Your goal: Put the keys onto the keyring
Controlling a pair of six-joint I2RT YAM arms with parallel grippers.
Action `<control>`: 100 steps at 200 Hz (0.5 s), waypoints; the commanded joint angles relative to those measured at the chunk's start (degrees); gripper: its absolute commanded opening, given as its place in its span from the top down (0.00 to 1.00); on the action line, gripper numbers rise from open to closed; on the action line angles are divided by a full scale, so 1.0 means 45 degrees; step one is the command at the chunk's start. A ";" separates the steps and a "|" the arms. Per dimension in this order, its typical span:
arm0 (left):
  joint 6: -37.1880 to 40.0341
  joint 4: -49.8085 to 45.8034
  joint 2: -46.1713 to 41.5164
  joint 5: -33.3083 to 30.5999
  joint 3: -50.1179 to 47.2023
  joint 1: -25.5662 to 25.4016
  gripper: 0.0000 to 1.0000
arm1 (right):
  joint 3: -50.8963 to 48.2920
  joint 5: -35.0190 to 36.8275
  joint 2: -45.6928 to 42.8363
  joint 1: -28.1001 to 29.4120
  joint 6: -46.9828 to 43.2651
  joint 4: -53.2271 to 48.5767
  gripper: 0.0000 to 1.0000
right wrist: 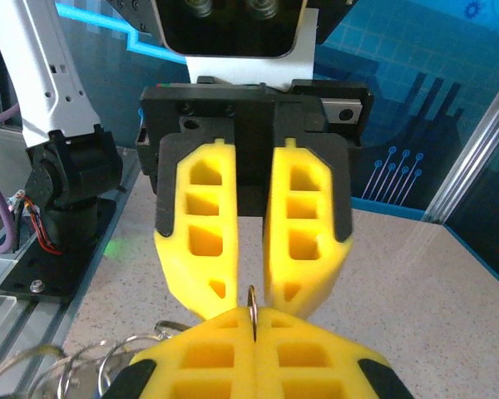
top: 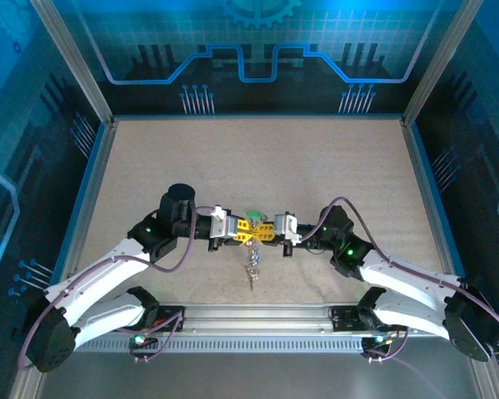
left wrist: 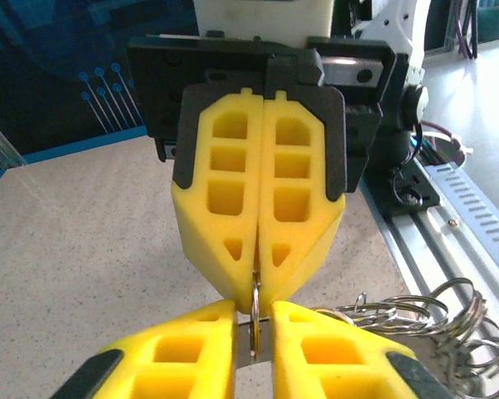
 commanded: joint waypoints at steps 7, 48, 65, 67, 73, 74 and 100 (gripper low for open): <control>0.0576 -0.0119 -0.0060 -0.0072 -0.0105 -0.0134 0.87 | 0.0612 -0.0235 -0.0054 0.0375 -0.0016 0.1228 1.00; 0.0934 -0.0617 -0.0284 -0.0043 -0.0120 -0.0144 1.00 | 0.0522 -0.0028 -0.0338 0.0379 -0.0178 0.0956 1.00; 0.1101 -0.0825 -0.0342 -0.0133 -0.0017 -0.0136 1.00 | 0.0502 -0.0027 -0.0358 0.0391 -0.0233 0.0807 1.00; 0.1105 -0.0830 -0.0344 -0.0141 -0.0009 -0.0142 1.00 | 0.0527 -0.0023 -0.0358 0.0382 -0.0251 0.0776 1.00; 0.1154 -0.0812 -0.0348 -0.0152 -0.0007 -0.0133 1.00 | 0.0587 -0.0063 -0.0386 0.0389 -0.0323 0.0544 1.00; 0.1169 -0.0812 -0.0366 -0.0151 -0.0006 -0.0139 1.00 | 0.0593 -0.0055 -0.0382 0.0391 -0.0333 0.0495 1.00; 0.1170 -0.0423 -0.0393 0.0124 -0.0136 -0.0111 1.00 | 0.0951 -0.0014 -0.0699 0.0374 -0.0938 -0.1098 0.84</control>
